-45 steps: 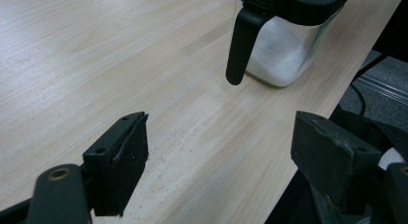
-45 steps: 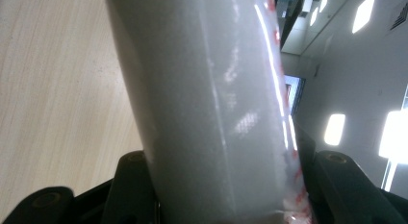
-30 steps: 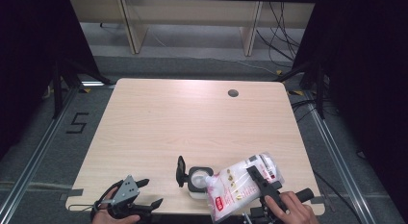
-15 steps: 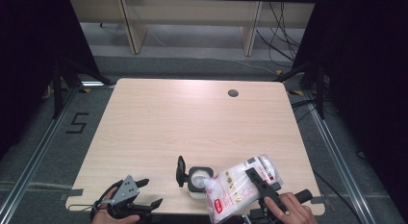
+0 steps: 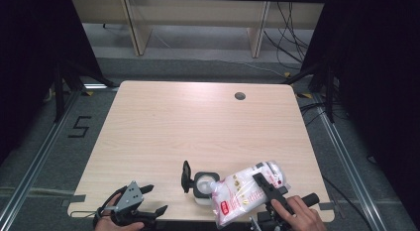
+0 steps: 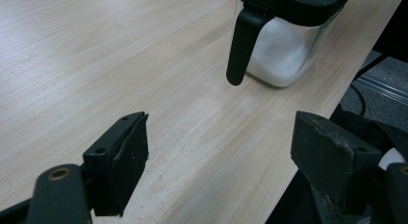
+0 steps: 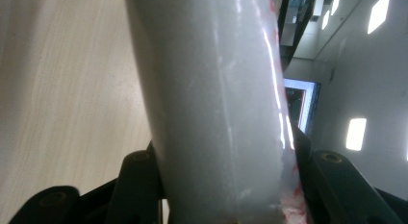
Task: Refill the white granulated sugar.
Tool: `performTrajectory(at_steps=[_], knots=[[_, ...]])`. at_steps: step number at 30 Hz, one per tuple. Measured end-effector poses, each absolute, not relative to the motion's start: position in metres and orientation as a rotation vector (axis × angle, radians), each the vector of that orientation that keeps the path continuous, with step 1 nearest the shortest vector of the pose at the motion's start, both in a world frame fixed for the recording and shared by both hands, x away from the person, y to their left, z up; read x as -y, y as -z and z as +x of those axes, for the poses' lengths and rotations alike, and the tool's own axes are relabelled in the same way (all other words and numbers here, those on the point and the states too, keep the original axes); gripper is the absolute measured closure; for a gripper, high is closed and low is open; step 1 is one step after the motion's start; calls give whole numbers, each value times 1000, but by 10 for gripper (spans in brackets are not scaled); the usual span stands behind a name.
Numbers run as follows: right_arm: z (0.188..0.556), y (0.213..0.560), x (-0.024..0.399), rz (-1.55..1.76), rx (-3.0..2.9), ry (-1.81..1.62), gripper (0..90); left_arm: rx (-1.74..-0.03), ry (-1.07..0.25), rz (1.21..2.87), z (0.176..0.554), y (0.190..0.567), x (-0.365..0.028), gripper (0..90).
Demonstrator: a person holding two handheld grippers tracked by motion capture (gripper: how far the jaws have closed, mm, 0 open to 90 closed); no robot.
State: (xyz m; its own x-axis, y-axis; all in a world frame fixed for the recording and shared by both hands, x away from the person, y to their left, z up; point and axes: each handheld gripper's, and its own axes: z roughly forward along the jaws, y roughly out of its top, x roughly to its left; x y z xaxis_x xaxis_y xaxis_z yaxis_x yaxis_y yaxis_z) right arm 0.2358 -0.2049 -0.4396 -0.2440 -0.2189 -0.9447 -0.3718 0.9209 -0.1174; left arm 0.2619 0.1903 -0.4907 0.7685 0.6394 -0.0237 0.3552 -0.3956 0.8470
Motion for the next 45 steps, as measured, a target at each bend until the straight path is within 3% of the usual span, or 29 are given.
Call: performTrajectory(at_steps=[11,45], knots=[[245,449,205,-472,-1858,-103,622,-739,-393,2042,262,491,-191,202],[256,464,207,-437,-1880,-121,659,-734,-390,2028,263,491,-194,201]])
